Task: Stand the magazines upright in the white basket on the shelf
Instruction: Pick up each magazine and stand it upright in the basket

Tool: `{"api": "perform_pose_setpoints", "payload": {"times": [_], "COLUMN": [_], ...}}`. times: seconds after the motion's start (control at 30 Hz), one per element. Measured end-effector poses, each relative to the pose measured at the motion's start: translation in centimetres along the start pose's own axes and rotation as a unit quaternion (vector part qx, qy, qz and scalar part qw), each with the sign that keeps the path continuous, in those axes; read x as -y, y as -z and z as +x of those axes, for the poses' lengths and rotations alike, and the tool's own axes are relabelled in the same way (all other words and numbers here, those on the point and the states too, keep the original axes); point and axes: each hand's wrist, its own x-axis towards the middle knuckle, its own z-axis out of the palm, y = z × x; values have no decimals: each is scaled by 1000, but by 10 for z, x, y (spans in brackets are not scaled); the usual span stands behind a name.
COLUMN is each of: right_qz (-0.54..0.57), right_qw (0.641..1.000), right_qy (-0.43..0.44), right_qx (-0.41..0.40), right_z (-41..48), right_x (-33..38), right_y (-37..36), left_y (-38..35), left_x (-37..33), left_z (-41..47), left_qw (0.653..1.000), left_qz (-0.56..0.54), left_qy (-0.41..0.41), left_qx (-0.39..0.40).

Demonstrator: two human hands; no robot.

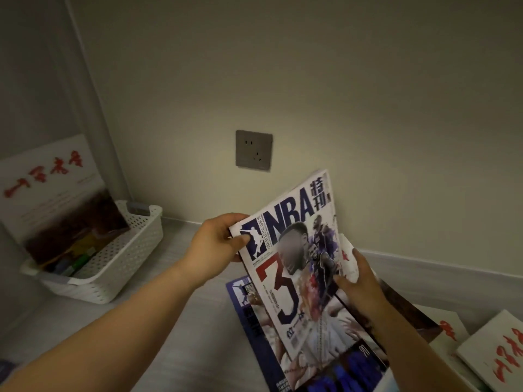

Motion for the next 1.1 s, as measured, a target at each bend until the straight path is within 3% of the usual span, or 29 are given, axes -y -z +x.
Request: {"api": "perform_pose_setpoints", "payload": {"times": [0.17,0.37,0.5,0.67,0.83,1.1], "right_qz": [86,-20,-58,-50,-35,-24], "right_qw": [992,990,990,984,972,974], "right_qy": [-18,-7,51,153,229,217], "right_qx": [92,142,120,74,34,55], "right_z": [16,17,23,37,52,71], "right_x": [36,59,92,157,218,247], "right_y": [-18,-61,-95,-147,-209,-309], "left_y": [45,98,142,210,268,309], "left_x": [-2,10,-1,-16,-17,19], "left_z": [-21,-34,-35,-27,-16,-10], "left_qw": [999,994,975,936,903,877], "left_qz": [18,75,166,227,172,122], "left_qy": [-39,-59,-126,-182,-184,-115], "left_qx": [-16,-48,-76,-197,-349,-451]}}
